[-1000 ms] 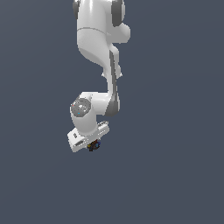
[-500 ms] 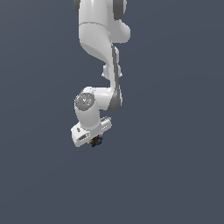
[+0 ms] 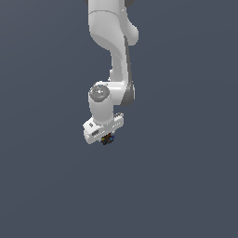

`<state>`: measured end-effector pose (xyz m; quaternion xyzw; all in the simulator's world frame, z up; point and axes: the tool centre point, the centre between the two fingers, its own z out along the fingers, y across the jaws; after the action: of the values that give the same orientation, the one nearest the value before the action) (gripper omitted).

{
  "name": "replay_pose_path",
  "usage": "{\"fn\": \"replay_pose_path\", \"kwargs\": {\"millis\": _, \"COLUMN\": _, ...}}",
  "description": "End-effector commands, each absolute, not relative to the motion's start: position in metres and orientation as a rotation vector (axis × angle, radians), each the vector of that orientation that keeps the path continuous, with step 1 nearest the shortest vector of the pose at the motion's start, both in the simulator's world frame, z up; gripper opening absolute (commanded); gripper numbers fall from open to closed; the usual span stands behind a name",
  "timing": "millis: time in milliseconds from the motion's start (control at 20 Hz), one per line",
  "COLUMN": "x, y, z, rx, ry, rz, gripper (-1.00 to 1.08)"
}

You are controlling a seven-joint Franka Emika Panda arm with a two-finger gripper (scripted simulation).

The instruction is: Pick up the object and move it to a goal position.

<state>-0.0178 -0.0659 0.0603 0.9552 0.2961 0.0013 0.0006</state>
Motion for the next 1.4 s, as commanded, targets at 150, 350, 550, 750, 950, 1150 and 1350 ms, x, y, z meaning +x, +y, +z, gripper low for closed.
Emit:
{"fn": "replay_pose_path", "kwargs": {"millis": 150, "x": -0.052, "y": -0.048, "z": 0.074, "rx": 2.999, "ry": 0.929, "rz": 0.005, "gripper": -1.0}}
{"fn": "replay_pose_path", "kwargs": {"millis": 350, "x": -0.078, "y": -0.033, "z": 0.083, "rx": 2.999, "ry": 0.929, "rz": 0.003, "gripper": -1.0}}
{"fn": "replay_pose_path", "kwargs": {"millis": 550, "x": -0.104, "y": -0.019, "z": 0.093, "rx": 2.999, "ry": 0.929, "rz": 0.002, "gripper": -1.0}}
{"fn": "replay_pose_path", "kwargs": {"millis": 750, "x": -0.124, "y": -0.007, "z": 0.101, "rx": 2.999, "ry": 0.929, "rz": 0.001, "gripper": -1.0}}
{"fn": "replay_pose_path", "kwargs": {"millis": 950, "x": -0.14, "y": 0.002, "z": 0.108, "rx": 3.0, "ry": 0.929, "rz": 0.0, "gripper": -1.0}}
{"fn": "replay_pose_path", "kwargs": {"millis": 1150, "x": -0.15, "y": 0.008, "z": 0.112, "rx": 3.0, "ry": 0.929, "rz": 0.0, "gripper": -1.0}}
{"fn": "replay_pose_path", "kwargs": {"millis": 1350, "x": -0.153, "y": 0.01, "z": 0.114, "rx": 3.0, "ry": 0.929, "rz": -0.001, "gripper": -1.0}}
